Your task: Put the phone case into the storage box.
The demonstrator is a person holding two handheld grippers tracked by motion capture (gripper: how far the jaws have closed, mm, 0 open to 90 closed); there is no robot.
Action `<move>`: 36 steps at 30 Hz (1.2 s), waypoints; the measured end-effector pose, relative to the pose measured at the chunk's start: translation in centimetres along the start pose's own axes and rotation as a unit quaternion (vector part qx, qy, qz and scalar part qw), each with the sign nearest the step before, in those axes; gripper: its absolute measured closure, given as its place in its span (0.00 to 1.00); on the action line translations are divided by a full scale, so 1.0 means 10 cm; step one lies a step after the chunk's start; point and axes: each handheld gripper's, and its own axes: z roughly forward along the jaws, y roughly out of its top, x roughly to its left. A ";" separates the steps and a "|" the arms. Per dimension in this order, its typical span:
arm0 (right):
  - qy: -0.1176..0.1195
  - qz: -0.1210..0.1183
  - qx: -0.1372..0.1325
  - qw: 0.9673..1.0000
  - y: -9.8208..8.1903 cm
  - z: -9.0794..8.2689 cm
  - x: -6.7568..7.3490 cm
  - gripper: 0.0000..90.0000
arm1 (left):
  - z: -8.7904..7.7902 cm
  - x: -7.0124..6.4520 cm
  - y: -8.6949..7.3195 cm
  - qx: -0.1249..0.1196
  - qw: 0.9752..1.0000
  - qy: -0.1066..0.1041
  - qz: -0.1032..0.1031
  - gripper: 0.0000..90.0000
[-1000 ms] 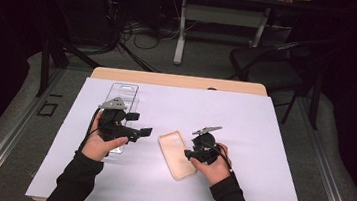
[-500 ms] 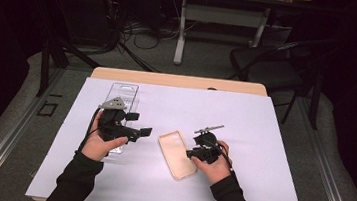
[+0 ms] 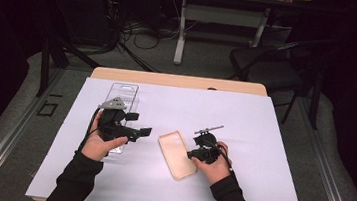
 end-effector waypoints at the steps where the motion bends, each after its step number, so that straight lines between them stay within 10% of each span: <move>1: 0.000 0.001 -0.001 1.000 0.00 0.01 0.00 0.84 | 0.00 0.00 0.00 -0.001 1.000 0.000 0.000 0.19; 29: -0.014 -0.005 -0.006 1.000 -0.03 0.03 0.04 0.89 | -0.01 0.03 -0.01 -0.002 1.000 0.001 -0.003 0.19; 36: -0.053 -0.028 -0.009 0.998 -0.08 0.04 0.15 0.90 | -0.01 0.03 -0.01 -0.001 1.000 0.001 -0.003 0.19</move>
